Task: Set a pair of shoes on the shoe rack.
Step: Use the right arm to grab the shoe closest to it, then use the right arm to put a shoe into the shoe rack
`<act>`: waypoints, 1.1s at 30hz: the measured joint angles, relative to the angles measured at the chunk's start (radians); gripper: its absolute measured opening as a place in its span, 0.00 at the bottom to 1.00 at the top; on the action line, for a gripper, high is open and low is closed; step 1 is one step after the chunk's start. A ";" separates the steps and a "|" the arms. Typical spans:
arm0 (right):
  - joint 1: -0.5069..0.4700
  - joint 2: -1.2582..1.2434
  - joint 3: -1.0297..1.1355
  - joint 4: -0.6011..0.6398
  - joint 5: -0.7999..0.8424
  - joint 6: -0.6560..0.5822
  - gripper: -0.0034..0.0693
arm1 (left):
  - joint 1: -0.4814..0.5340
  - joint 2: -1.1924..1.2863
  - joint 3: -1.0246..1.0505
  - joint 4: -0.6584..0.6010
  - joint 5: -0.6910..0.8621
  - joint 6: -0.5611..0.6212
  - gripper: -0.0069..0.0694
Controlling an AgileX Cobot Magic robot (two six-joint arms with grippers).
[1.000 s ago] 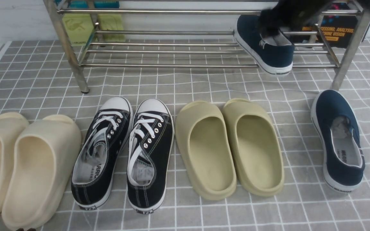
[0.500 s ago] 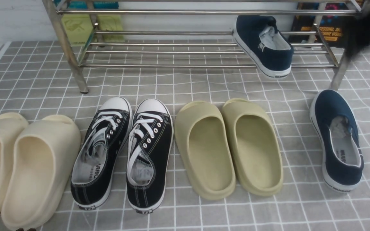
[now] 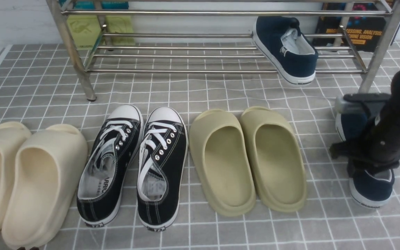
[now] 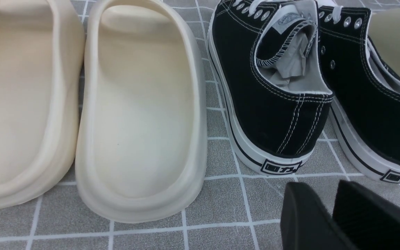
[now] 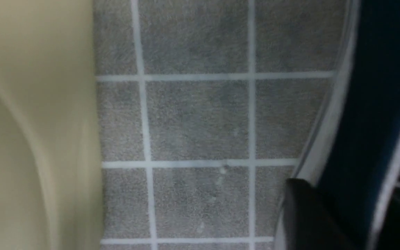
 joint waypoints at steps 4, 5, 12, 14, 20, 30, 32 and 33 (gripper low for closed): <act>0.000 -0.035 -0.029 -0.011 0.065 -0.033 0.08 | 0.000 0.000 0.000 0.000 0.000 0.000 0.30; 0.000 -0.037 -0.032 -0.011 0.078 -0.034 0.08 | 0.000 0.000 0.000 0.000 0.000 0.000 0.30; 0.000 -0.108 -0.222 -0.011 0.208 -0.100 0.08 | 0.000 0.000 0.000 0.000 0.000 0.000 0.31; 0.000 -0.072 -0.293 -0.024 0.211 -0.122 0.08 | 0.000 0.000 0.000 0.000 0.000 0.000 0.31; 0.000 0.091 -0.526 -0.075 0.227 -0.124 0.08 | 0.000 0.000 0.000 0.000 0.000 0.000 0.32; 0.000 0.402 -0.976 -0.188 0.243 -0.130 0.08 | 0.000 0.000 0.000 0.000 0.000 0.000 0.32; 0.000 0.453 -1.020 -0.207 0.242 -0.131 0.08 | 0.000 0.000 0.000 0.000 0.000 0.000 0.32; 0.000 0.458 -1.028 -0.209 0.240 -0.131 0.08 | 0.000 0.000 0.000 0.000 0.000 0.000 0.32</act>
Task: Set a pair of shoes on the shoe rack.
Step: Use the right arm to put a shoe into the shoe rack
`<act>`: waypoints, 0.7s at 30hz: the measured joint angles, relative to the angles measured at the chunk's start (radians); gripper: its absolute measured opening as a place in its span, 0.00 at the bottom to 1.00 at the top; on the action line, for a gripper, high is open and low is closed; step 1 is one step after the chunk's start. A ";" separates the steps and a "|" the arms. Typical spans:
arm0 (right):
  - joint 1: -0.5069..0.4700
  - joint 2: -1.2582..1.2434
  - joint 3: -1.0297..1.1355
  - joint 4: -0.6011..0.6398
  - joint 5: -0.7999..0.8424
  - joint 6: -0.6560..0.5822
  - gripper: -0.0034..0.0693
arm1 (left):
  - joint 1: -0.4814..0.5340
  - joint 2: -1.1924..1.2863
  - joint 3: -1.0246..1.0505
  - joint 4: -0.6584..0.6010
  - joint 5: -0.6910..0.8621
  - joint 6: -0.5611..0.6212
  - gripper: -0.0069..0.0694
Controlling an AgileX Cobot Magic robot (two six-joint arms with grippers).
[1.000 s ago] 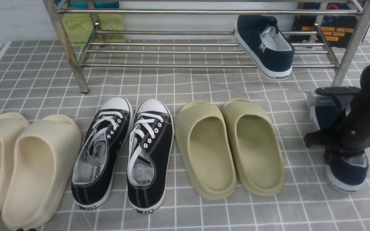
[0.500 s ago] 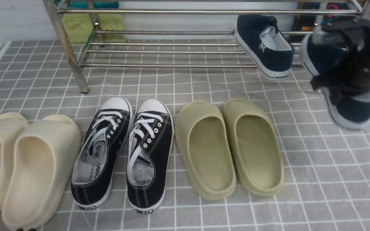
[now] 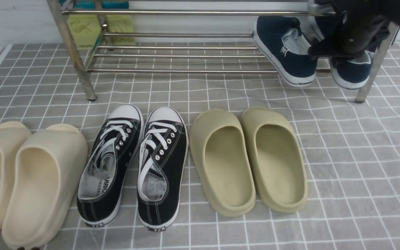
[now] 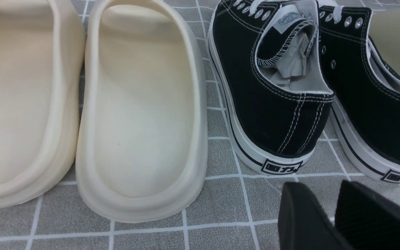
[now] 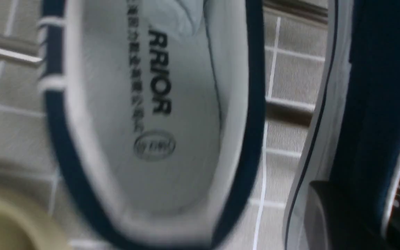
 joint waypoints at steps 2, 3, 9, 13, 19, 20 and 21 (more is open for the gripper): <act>0.000 0.048 -0.035 -0.019 -0.009 -0.015 0.09 | 0.000 0.000 0.000 0.000 0.000 0.000 0.32; 0.000 0.058 -0.042 -0.019 -0.018 -0.023 0.10 | 0.000 0.000 0.000 0.000 0.000 0.000 0.32; 0.000 0.060 -0.059 -0.024 -0.079 -0.087 0.32 | 0.000 0.000 0.000 0.000 0.000 0.000 0.33; 0.000 0.060 -0.073 -0.026 -0.046 -0.120 0.60 | 0.000 0.000 0.000 0.000 0.000 0.000 0.34; 0.000 -0.020 -0.005 0.012 -0.002 -0.120 0.75 | 0.000 0.000 0.000 0.000 0.000 0.000 0.34; 0.000 -0.069 0.045 0.036 -0.015 -0.120 0.75 | 0.000 0.000 0.000 0.000 0.000 0.000 0.34; 0.001 -0.126 0.089 0.052 -0.025 -0.126 0.74 | 0.000 0.000 0.000 0.000 0.000 0.000 0.34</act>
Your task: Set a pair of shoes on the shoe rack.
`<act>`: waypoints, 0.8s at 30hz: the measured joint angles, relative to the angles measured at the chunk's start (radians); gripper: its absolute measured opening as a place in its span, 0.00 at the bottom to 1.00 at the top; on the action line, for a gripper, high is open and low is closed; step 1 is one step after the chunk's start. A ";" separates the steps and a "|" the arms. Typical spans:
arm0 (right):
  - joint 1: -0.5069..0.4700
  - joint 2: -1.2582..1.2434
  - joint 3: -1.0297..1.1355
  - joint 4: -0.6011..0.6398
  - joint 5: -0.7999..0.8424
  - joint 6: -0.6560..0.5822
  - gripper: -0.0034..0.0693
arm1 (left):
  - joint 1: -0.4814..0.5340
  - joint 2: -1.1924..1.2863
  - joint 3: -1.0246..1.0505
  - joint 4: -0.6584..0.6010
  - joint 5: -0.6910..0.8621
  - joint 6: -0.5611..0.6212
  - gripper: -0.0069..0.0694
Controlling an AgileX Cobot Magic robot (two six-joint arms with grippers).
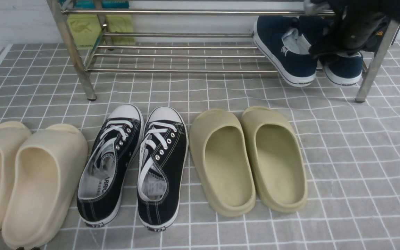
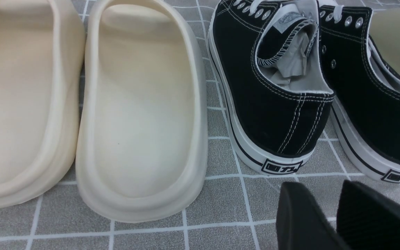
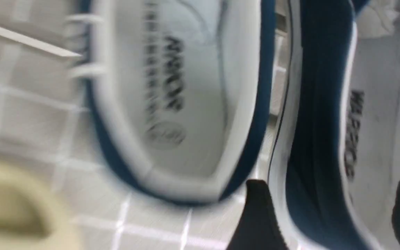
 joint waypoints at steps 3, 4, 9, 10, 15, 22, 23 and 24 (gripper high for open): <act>0.000 -0.150 0.131 0.010 -0.015 -0.021 0.69 | 0.000 0.000 0.000 0.000 0.000 0.000 0.34; 0.000 -0.206 0.172 0.008 -0.016 -0.024 0.66 | 0.000 0.000 0.000 0.000 0.000 0.000 0.34; -0.001 -0.468 0.337 -0.015 -0.049 -0.025 0.48 | 0.000 0.000 0.000 0.000 0.000 0.000 0.35; -0.001 -0.522 0.370 -0.010 -0.069 -0.025 0.43 | 0.000 0.000 0.000 0.000 0.000 0.000 0.35; -0.001 -0.780 0.557 0.051 -0.172 -0.025 0.14 | 0.000 0.000 0.000 0.000 0.000 0.000 0.35; -0.001 -1.166 0.979 0.204 -0.420 -0.025 0.04 | 0.000 0.000 0.000 0.000 0.000 0.000 0.36; -0.001 -1.228 1.058 0.238 -0.456 -0.025 0.04 | 0.000 0.000 0.000 0.000 0.000 0.000 0.36; -0.001 -1.289 1.124 0.265 -0.490 -0.027 0.04 | 0.000 0.000 0.000 0.000 0.000 0.000 0.36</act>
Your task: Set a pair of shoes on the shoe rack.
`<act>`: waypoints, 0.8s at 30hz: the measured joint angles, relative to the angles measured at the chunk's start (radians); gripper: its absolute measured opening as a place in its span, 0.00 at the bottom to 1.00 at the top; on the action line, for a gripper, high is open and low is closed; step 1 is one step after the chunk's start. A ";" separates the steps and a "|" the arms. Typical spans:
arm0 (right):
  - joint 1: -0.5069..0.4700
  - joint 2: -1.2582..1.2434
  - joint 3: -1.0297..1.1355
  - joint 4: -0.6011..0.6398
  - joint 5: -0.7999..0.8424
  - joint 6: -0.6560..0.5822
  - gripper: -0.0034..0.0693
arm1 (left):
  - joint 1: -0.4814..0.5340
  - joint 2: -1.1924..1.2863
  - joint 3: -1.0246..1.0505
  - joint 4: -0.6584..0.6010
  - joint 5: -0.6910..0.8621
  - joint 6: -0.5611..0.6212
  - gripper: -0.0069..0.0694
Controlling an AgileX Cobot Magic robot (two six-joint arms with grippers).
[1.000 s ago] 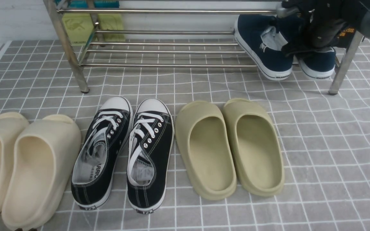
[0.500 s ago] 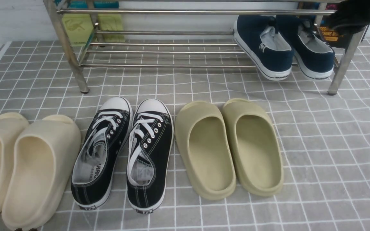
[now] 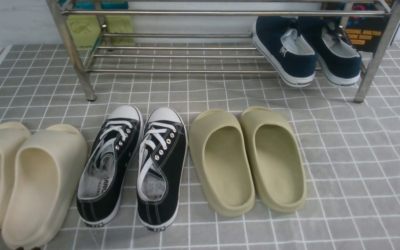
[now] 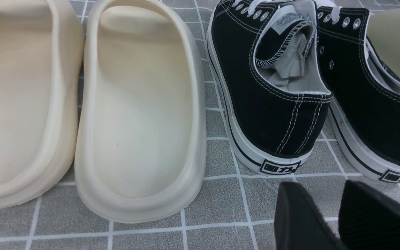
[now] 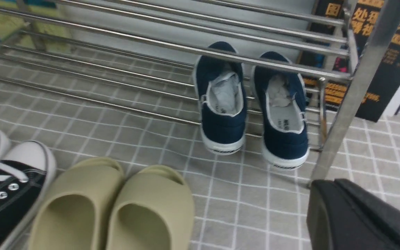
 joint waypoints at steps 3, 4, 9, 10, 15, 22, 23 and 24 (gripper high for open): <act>0.000 -0.200 0.285 0.082 -0.167 -0.003 0.04 | 0.000 0.000 0.000 0.000 0.000 0.000 0.36; 0.000 -0.213 0.321 0.086 -0.181 -0.003 0.04 | 0.000 0.000 0.000 0.000 0.000 0.000 0.36; 0.000 -0.490 0.751 0.112 -0.571 -0.004 0.04 | 0.000 0.000 0.000 0.000 0.000 0.000 0.36; 0.000 -0.524 0.812 0.113 -0.627 -0.004 0.04 | 0.000 0.000 0.000 0.000 0.000 0.000 0.36; 0.000 -0.628 0.952 0.135 -0.674 0.012 0.05 | 0.000 0.000 0.000 0.000 0.000 0.000 0.37; 0.000 -0.649 0.955 0.142 -0.531 0.072 0.05 | 0.000 0.000 0.000 0.000 0.000 0.000 0.38; 0.000 -0.649 0.955 0.142 -0.511 0.072 0.05 | 0.000 0.000 0.000 0.000 0.000 0.000 0.38; 0.000 -0.649 0.955 0.143 -0.492 0.072 0.05 | 0.000 0.000 0.000 0.000 0.000 0.000 0.38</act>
